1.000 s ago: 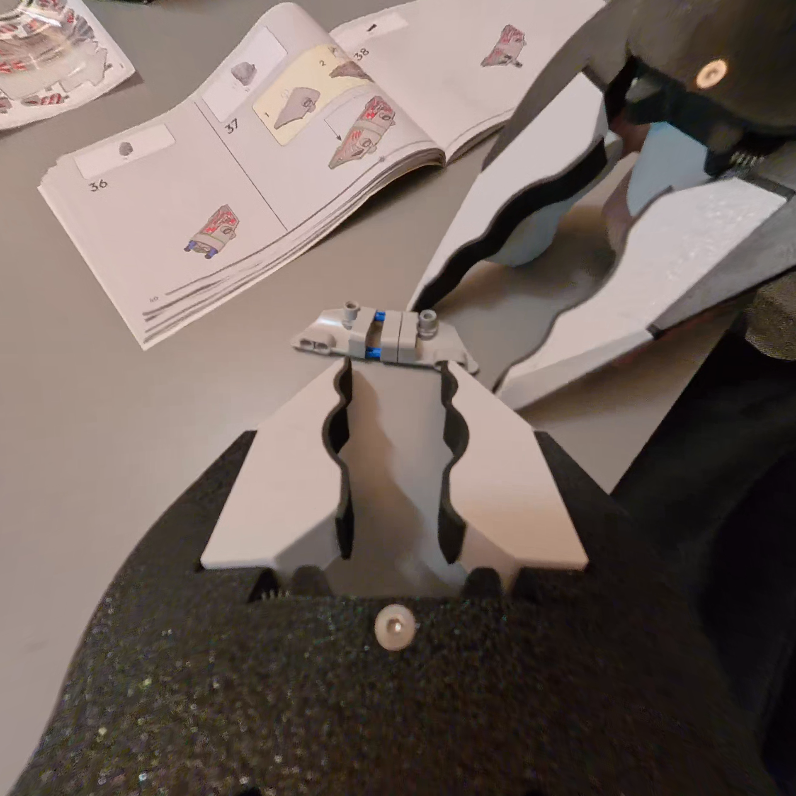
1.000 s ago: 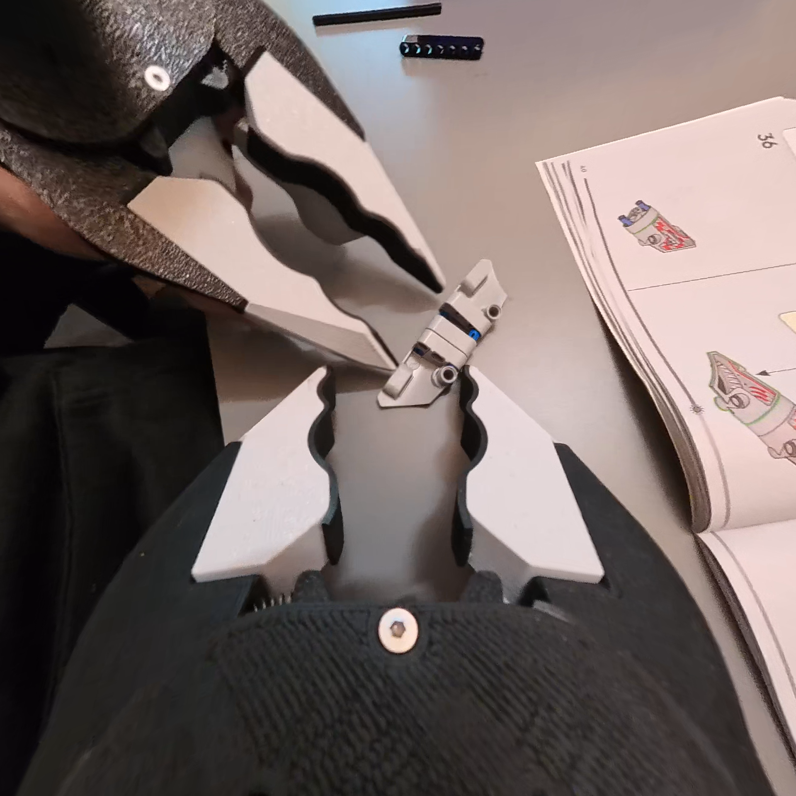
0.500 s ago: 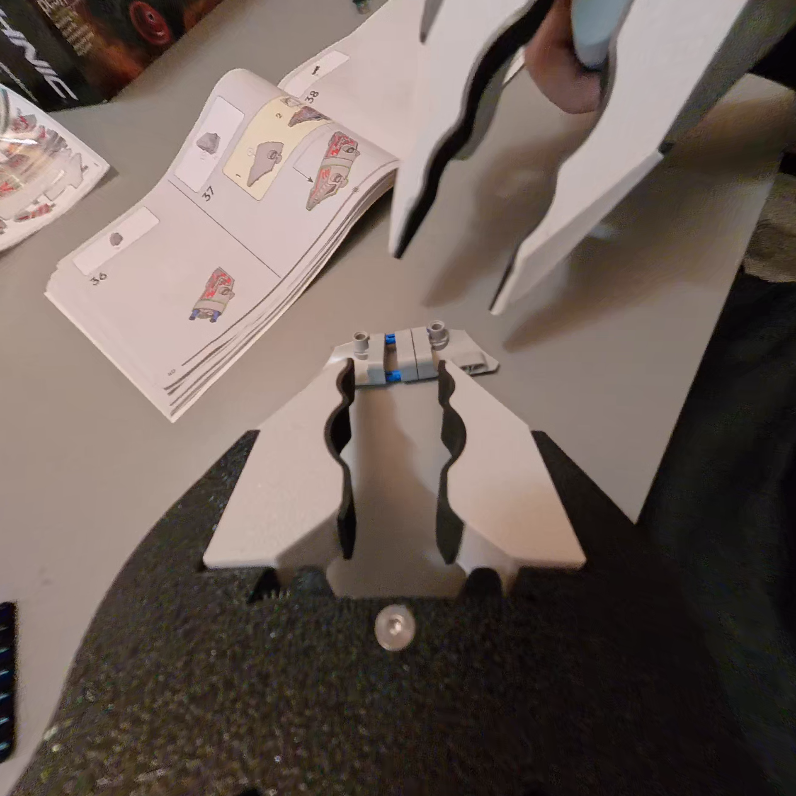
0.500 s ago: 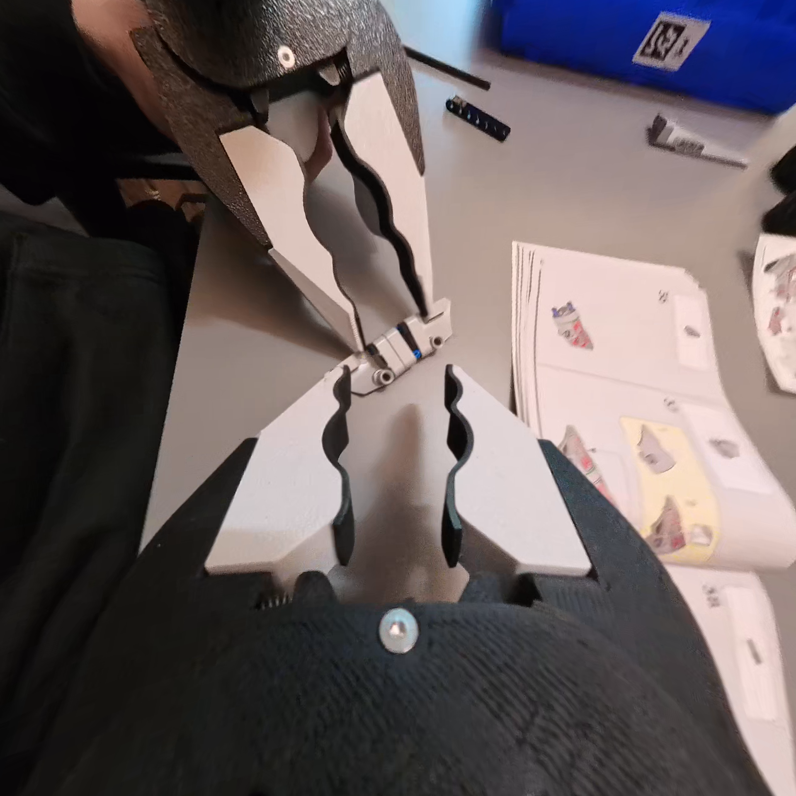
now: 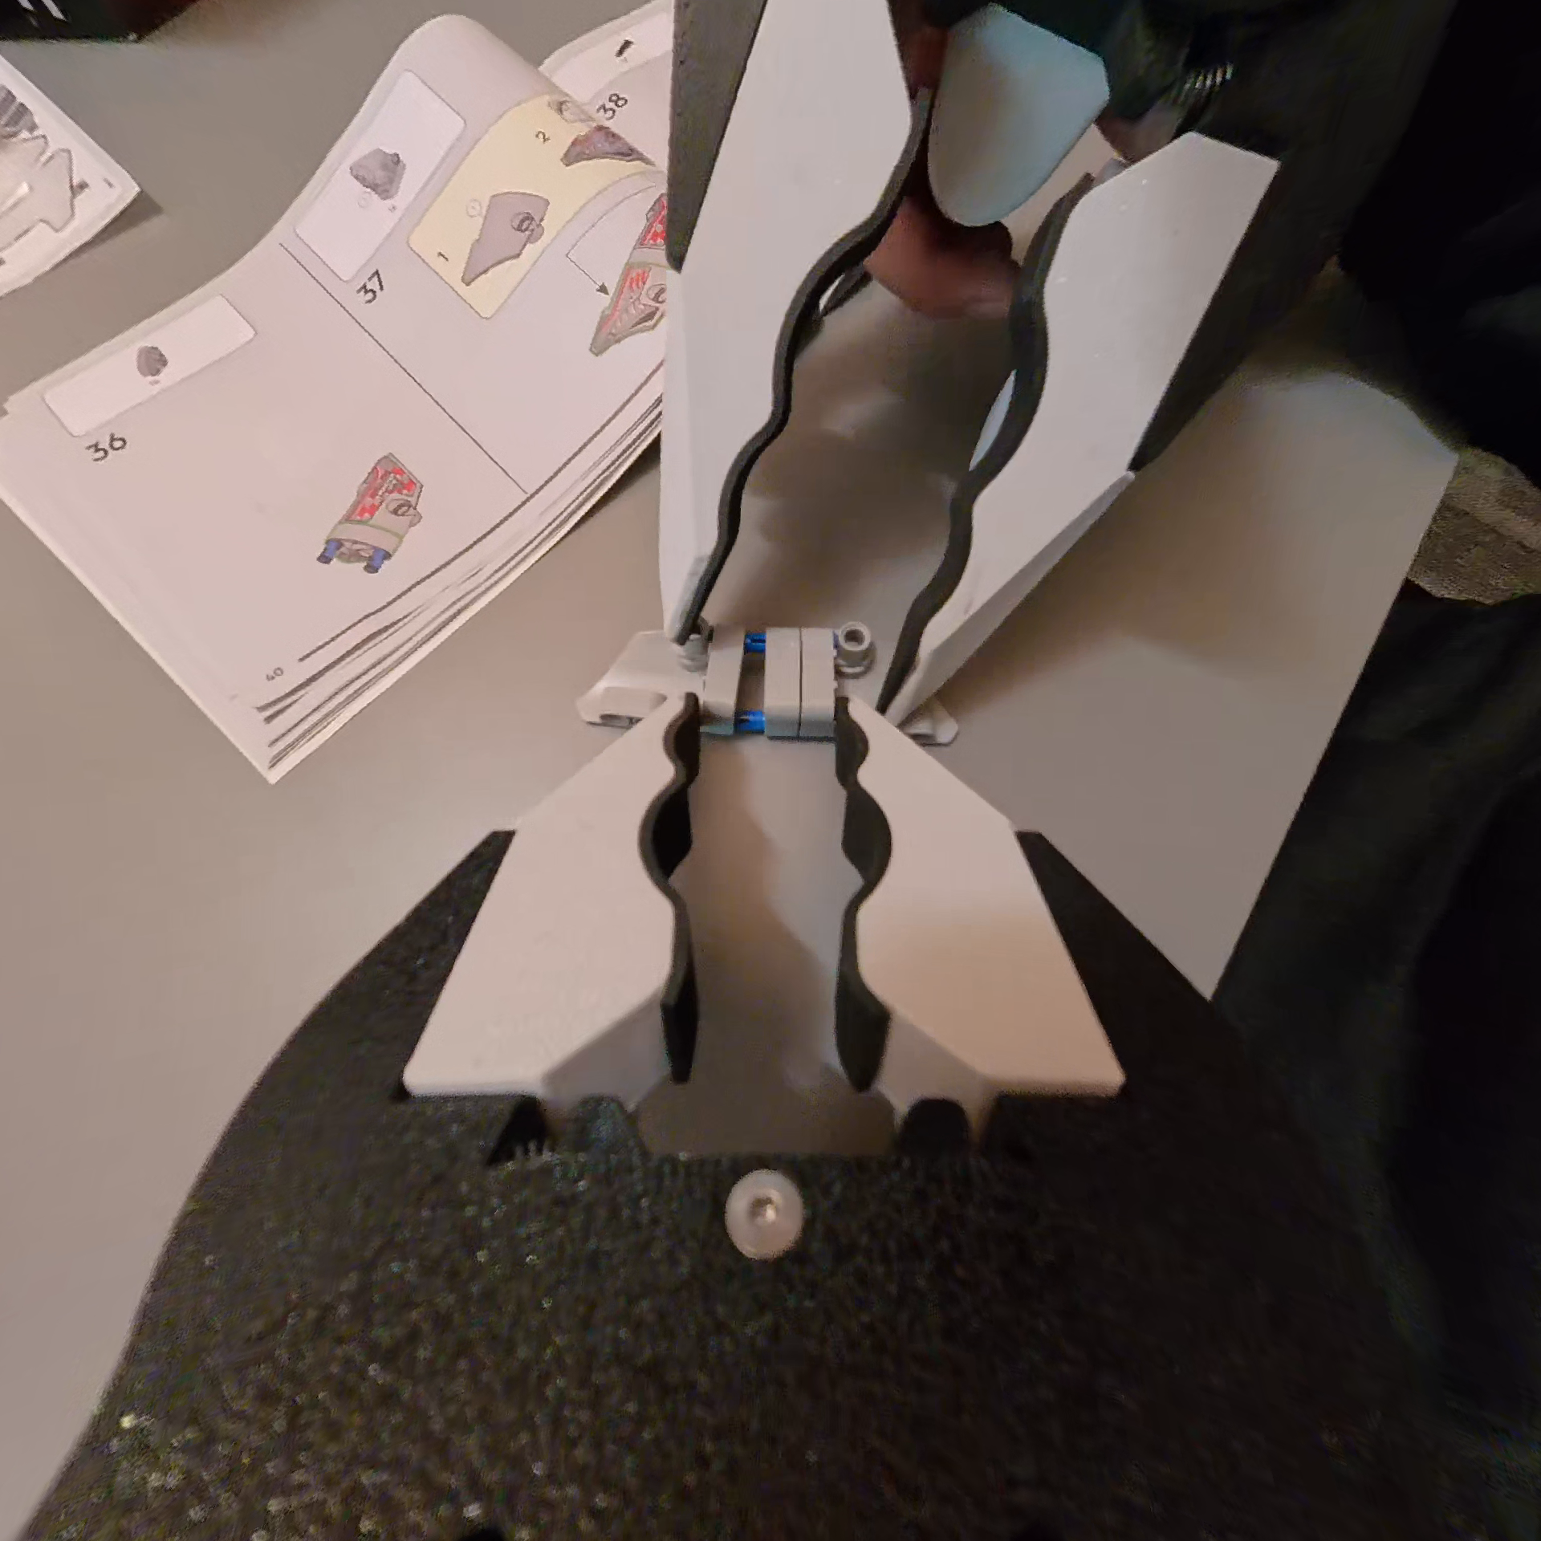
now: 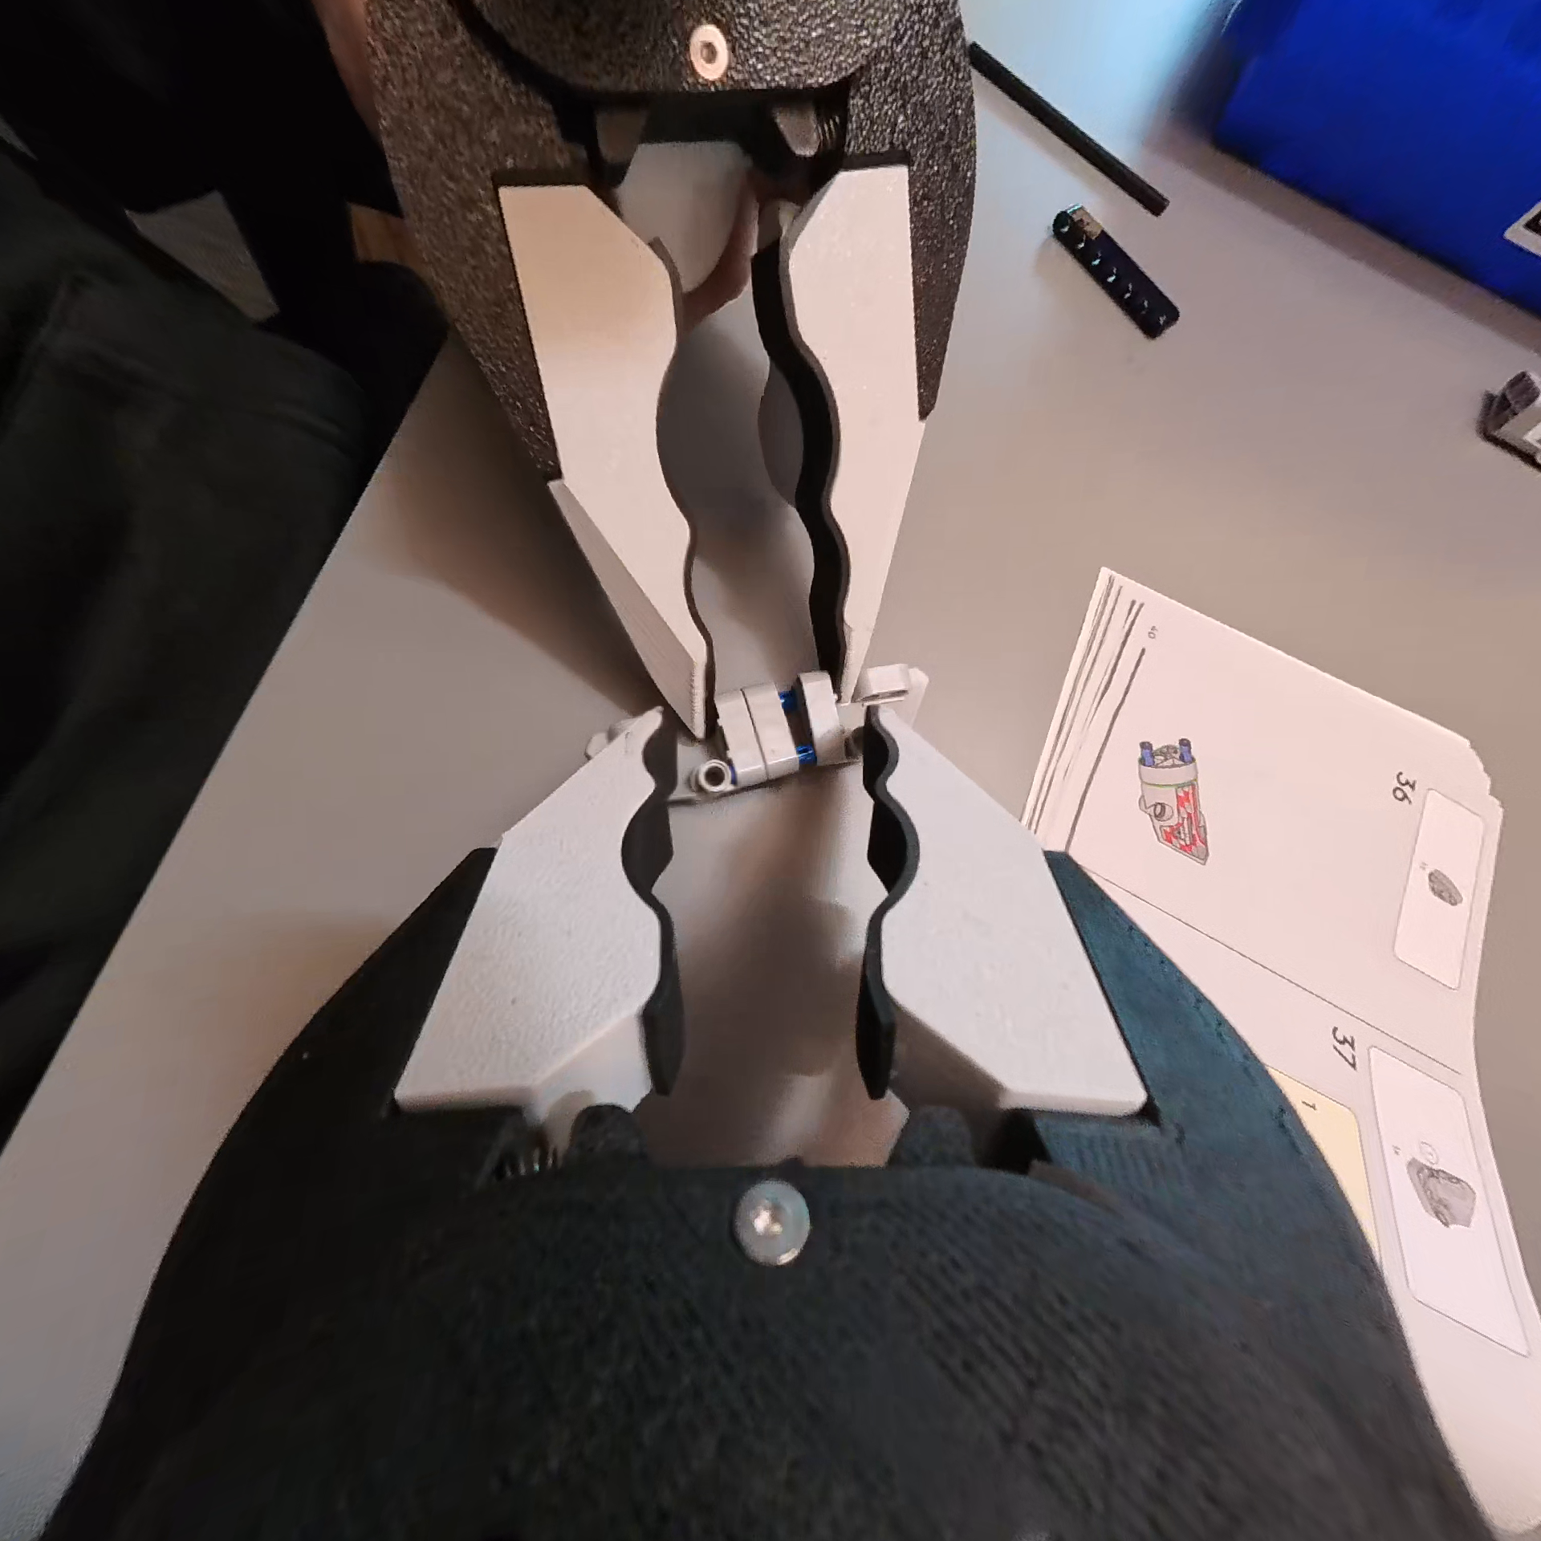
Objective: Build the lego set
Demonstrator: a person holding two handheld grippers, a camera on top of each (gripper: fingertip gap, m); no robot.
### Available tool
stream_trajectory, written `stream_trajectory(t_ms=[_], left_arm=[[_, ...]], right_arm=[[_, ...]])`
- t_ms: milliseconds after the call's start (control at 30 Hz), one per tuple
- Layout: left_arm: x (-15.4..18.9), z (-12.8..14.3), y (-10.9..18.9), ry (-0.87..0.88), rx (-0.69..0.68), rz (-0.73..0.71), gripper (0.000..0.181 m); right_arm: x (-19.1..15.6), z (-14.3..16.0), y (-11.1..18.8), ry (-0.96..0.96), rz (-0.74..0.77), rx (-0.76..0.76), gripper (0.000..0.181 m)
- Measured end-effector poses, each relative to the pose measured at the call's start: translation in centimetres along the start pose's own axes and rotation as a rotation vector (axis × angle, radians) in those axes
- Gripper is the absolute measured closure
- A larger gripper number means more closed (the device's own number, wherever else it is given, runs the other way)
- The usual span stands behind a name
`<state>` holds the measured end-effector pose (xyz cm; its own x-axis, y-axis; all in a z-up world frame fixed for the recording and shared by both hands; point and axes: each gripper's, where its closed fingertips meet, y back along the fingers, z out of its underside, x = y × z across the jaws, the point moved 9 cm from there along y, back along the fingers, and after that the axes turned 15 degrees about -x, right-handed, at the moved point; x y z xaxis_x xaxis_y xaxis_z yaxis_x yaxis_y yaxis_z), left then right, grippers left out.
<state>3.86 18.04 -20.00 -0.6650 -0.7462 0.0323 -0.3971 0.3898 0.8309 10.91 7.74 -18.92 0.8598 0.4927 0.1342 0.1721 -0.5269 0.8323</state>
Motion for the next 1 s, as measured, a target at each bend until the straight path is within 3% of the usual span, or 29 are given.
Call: stream_trajectory(t_ms=[1000], left_arm=[[-1.7, -0.4, -0.4, -0.096, -0.011, 0.152, 0.152]], right_arm=[[0.6, 0.9, -0.5, -0.124, -0.11, 0.072, 0.147]])
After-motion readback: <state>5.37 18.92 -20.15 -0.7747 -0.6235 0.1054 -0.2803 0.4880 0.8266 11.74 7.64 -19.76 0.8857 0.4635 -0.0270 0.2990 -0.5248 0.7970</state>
